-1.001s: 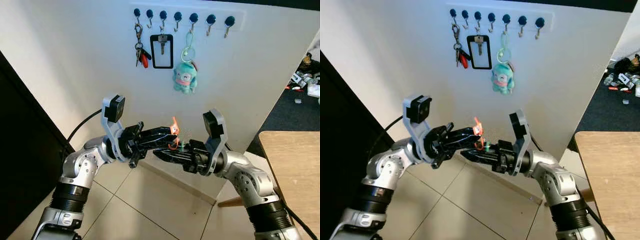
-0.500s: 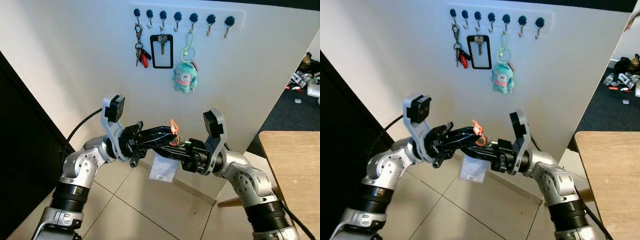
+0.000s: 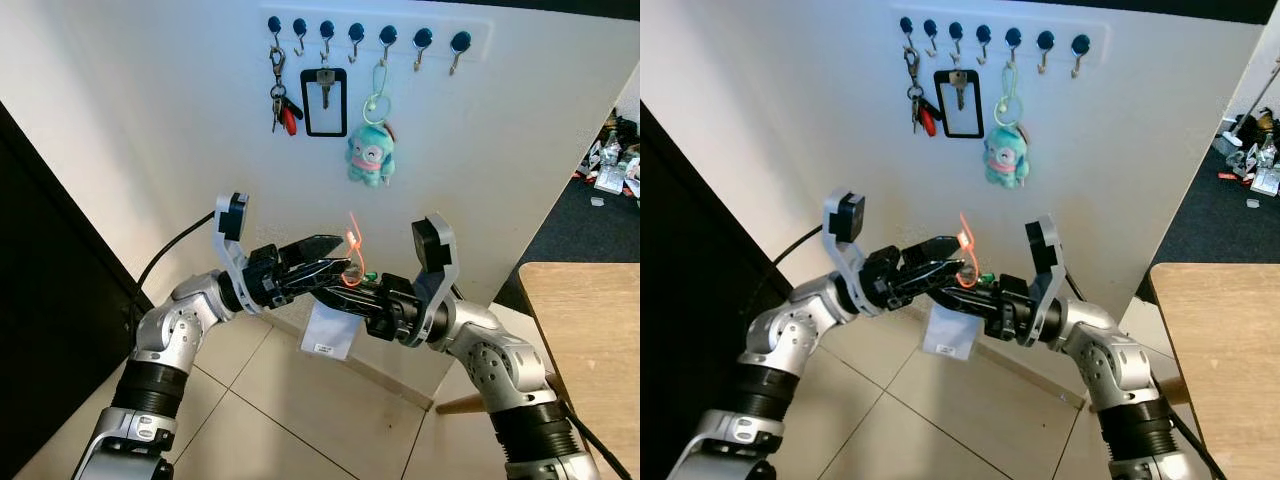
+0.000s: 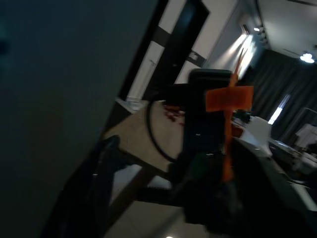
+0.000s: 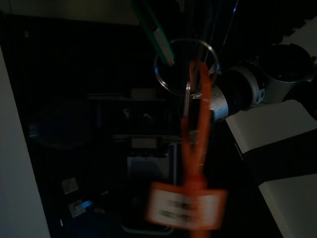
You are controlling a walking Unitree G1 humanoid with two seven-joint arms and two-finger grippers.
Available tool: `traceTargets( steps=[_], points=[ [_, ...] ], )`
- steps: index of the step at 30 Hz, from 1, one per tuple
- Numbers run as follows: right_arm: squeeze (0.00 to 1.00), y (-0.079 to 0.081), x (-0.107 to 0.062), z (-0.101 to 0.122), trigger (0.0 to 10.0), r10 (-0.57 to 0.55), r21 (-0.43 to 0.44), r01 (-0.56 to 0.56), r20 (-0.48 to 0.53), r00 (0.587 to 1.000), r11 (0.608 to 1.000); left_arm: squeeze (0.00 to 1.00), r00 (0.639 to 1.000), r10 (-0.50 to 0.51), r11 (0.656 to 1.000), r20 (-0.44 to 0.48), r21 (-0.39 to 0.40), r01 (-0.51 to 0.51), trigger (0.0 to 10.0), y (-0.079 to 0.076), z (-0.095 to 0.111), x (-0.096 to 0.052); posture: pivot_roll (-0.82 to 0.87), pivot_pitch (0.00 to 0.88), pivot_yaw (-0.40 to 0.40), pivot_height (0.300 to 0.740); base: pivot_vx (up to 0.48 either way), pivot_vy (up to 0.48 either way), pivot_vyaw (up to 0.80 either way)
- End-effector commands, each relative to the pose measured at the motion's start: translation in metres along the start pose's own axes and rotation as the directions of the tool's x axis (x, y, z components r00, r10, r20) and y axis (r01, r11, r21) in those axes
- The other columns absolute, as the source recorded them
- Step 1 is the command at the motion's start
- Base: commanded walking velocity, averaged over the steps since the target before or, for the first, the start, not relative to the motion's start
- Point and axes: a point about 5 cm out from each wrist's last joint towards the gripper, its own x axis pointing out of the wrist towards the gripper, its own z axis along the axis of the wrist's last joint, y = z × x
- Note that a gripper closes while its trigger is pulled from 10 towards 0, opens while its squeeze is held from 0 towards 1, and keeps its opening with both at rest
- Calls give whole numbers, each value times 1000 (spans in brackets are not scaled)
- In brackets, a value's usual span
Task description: Hang keys on a hook
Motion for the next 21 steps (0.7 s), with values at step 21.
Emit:
traceTargets(
  steps=[21],
  points=[
    [0,-10,-1,-10,549,-107,-124,92,-128,986,988,1000,973,230,970,17,-85,-228,10000,16,-18,-67,-144,39,104,740,0,0,0]
  ],
)
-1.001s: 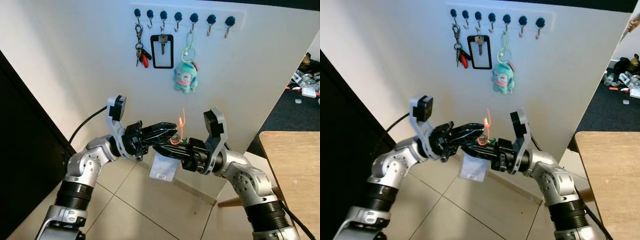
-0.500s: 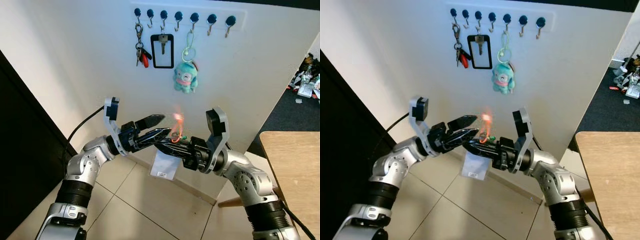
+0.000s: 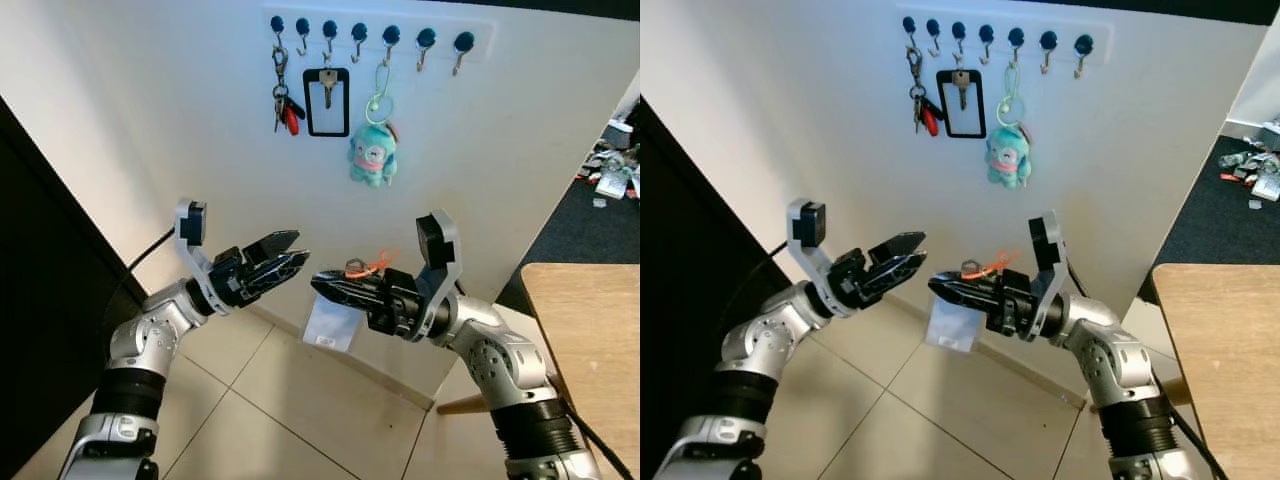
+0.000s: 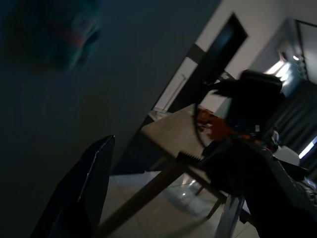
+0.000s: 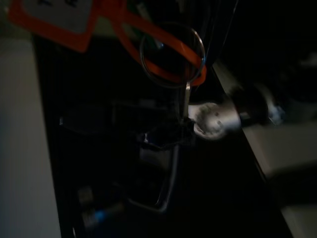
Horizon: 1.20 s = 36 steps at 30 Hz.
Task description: Hang keys on a hook
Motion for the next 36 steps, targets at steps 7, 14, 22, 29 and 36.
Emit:
traceTargets(
  steps=[7,14,22,29,36],
  points=[
    [0,-14,2,-24,10000,-153,-154,122,-207,966,981,0,975,222,975,-17,-8,-223,10000,19,-11,-35,-144,41,105,740,0,0,0],
    [0,-15,5,-6,10000,-151,-194,129,-107,983,973,0,983,183,983,-5,-7,-183,10000,15,-9,-28,-137,45,103,740,0,0,0],
    [0,-16,5,24,10000,-133,-163,148,101,986,975,0,995,103,993,5,57,-103,10000,8,-2,-5,-138,47,99,740,0,0,0],
    [0,-12,3,31,10000,-96,-157,117,135,986,981,0,996,85,991,4,108,-85,10000,5,5,5,-138,47,99,740,0,0,0],
    [0,-11,5,32,10000,-85,-136,106,151,985,985,0,997,-28,984,-73,175,41,10000,-10,9,18,-143,46,94,740,0,0,0]
  ],
)
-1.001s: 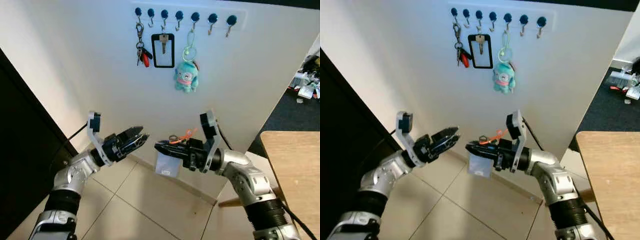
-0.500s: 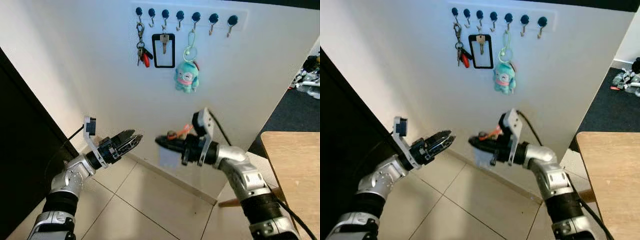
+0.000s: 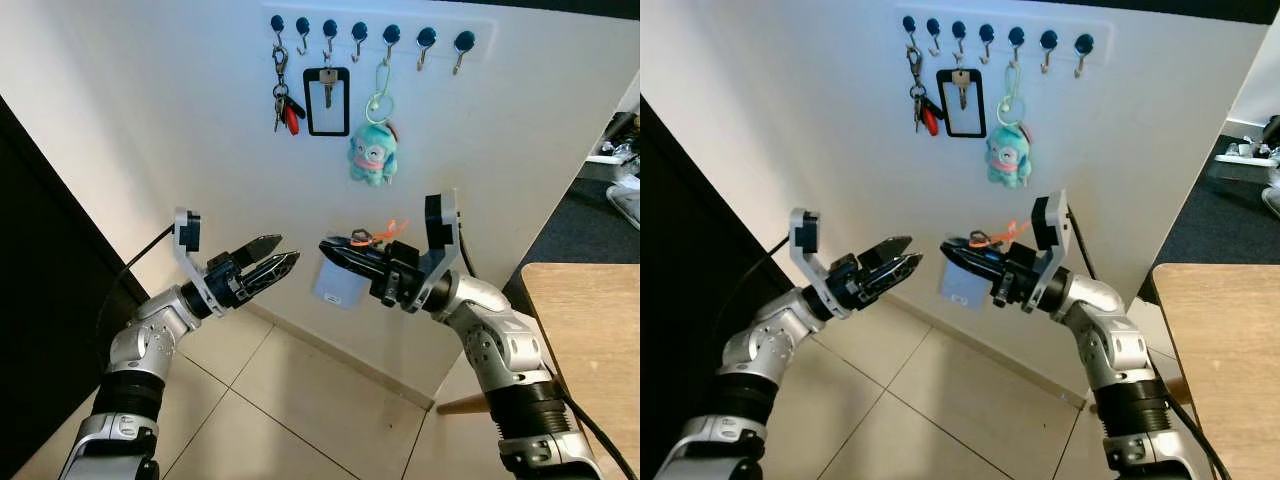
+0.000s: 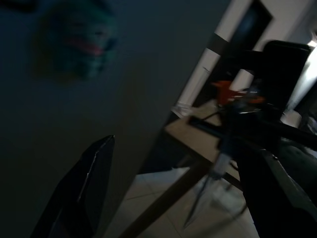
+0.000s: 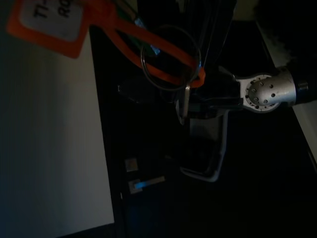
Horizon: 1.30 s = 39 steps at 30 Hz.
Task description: Hang keys on a hook
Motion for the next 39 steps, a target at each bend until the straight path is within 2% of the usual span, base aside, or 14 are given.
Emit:
traceTargets(
  steps=[1,2,5,12,24,25,26,27,28,39],
  points=[
    [0,4,5,3,10000,24,-2,-24,11,1000,1000,0,996,-48,999,-71,21,50,10000,-7,-5,0,-143,46,94,740,0,0,0],
    [0,5,6,3,10000,31,4,-31,12,999,1000,0,985,-94,994,-142,38,100,10000,-12,-8,1,-142,46,93,740,0,0,0],
    [0,6,7,2,10000,38,9,-38,11,999,999,0,970,-141,988,-197,32,150,10000,-17,-11,1,-141,43,92,740,0,0,0],
    [0,7,8,3,10000,56,15,-56,7,998,998,0,953,-176,982,-245,19,186,10000,-20,-13,2,-144,35,93,740,0,0,0],
    [0,14,10,-1,10000,106,35,-106,-16,994,994,0,947,-193,979,-256,18,205,10000,-21,-16,11,-153,23,89,740,0,0,0],
    [0,14,10,-1,10000,107,35,-106,-16,994,994,0,947,-197,978,-254,15,207,7686,-21,-16,12,-153,23,89,740,0,0,0],
    [0,14,11,-1,10000,108,36,-108,-18,994,994,0,946,-206,977,-250,7,215,3216,-22,-17,13,-153,23,89,740,0,0,0],
    [0,14,11,-1,10000,108,36,-108,-18,994,994,0,946,-206,977,-250,7,215,3216,-22,-17,13,-153,23,89,740,0,0,0],
    [0,14,11,-1,10000,109,37,-108,-18,994,993,0,945,-209,976,-249,4,217,0,-22,-17,13,-153,23,89,740,0,0,0],
    [0,15,11,-1,10000,110,42,-109,-22,994,993,0,941,-231,972,-247,-8,237,0,-25,-17,14,-151,29,90,740,0,0,0]
  ],
)
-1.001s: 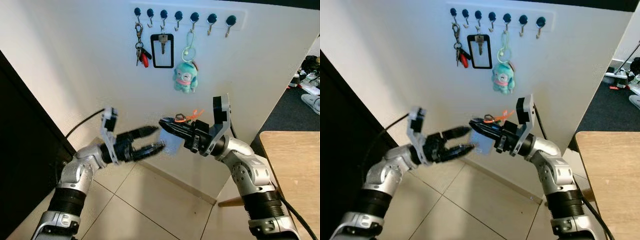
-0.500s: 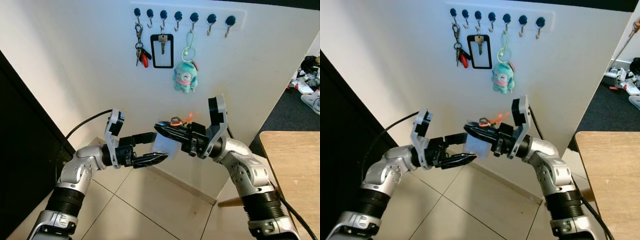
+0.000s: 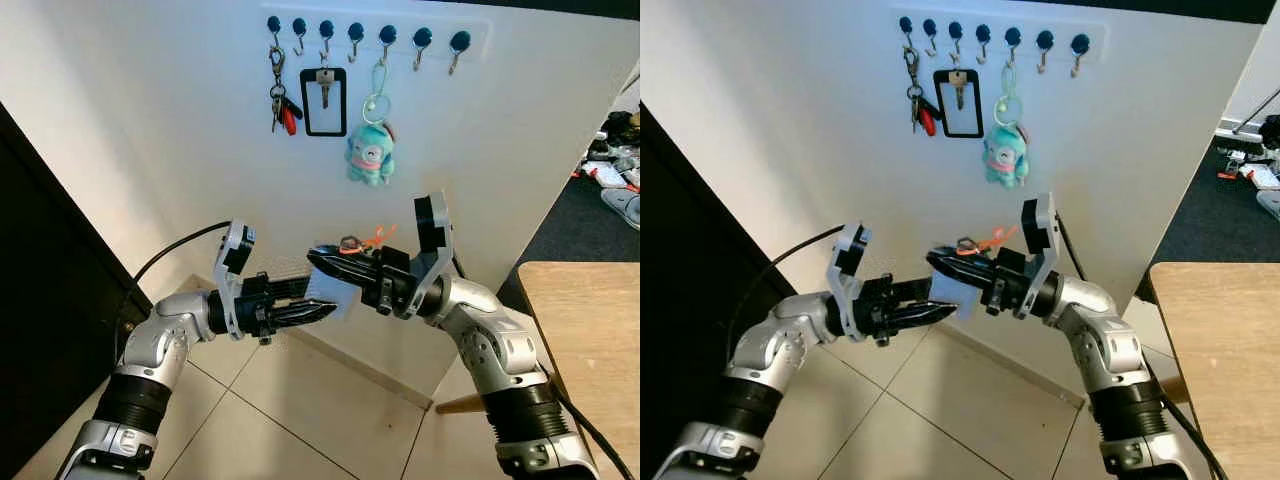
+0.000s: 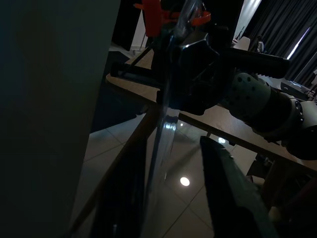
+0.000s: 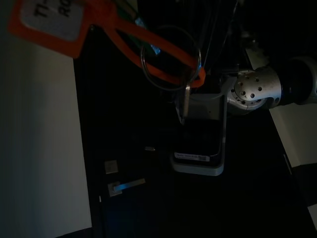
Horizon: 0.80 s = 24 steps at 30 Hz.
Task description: Hang keys on a hook
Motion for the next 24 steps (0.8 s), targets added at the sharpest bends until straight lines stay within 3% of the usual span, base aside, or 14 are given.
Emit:
traceTargets(
  steps=[1,24],
  points=[
    [0,4,3,0,10000,27,6,-27,-2,1000,1000,0,1000,-26,1000,4,5,26,0,-3,2,3,-151,29,90,740,0,0,0],
    [0,1,4,-1,10000,-12,15,12,-12,1000,1000,0,1000,-20,1000,0,9,20,0,-4,1,2,-150,37,90,740,0,0,0]
  ],
)
